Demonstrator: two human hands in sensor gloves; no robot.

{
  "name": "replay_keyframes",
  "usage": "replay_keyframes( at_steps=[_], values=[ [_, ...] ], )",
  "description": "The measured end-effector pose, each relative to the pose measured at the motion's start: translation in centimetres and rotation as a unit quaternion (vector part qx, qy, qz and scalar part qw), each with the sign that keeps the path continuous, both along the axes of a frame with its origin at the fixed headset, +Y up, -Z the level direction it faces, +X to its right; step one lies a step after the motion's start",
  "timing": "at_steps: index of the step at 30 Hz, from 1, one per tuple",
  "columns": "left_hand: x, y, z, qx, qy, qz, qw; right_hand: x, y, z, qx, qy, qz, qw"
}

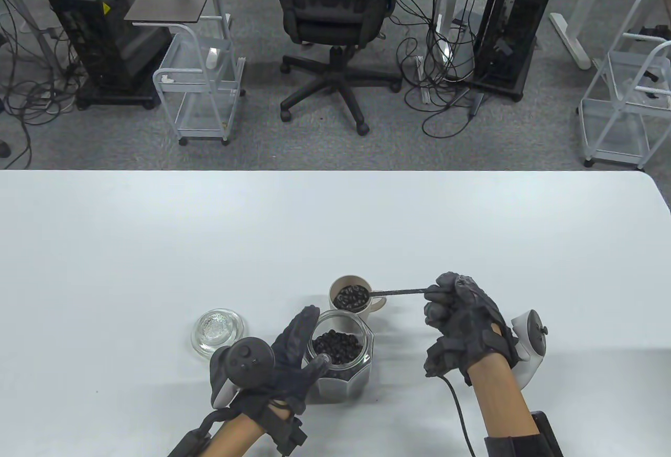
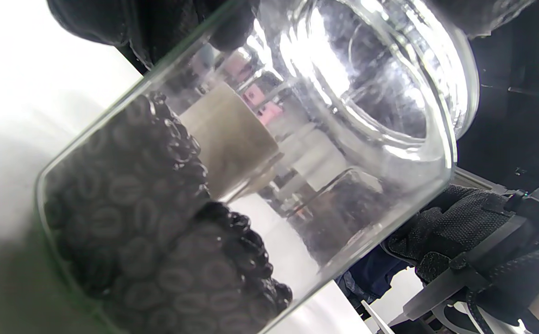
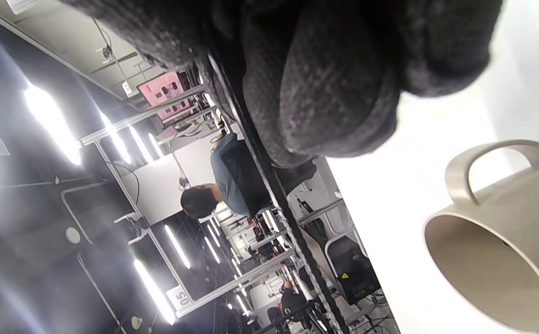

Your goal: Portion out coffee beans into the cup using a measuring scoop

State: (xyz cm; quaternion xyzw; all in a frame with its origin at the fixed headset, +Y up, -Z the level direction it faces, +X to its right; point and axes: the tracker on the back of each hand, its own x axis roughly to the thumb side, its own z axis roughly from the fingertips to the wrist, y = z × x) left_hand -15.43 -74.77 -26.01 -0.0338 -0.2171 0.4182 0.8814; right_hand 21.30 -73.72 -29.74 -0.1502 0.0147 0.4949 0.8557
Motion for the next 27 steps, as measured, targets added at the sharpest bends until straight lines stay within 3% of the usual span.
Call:
replay_keyframes(
  at_steps=[11,27],
  values=[
    [0.0,0.0,0.0,-0.001,0.0,0.001,1.0,0.8,-0.7,-0.1,-0.009,-0.033,0.001,0.999],
    [0.0,0.0,0.0,-0.001,0.0,0.001,1.0,-0.7,-0.1,-0.3,0.026,-0.026,0.116,0.993]
  ],
)
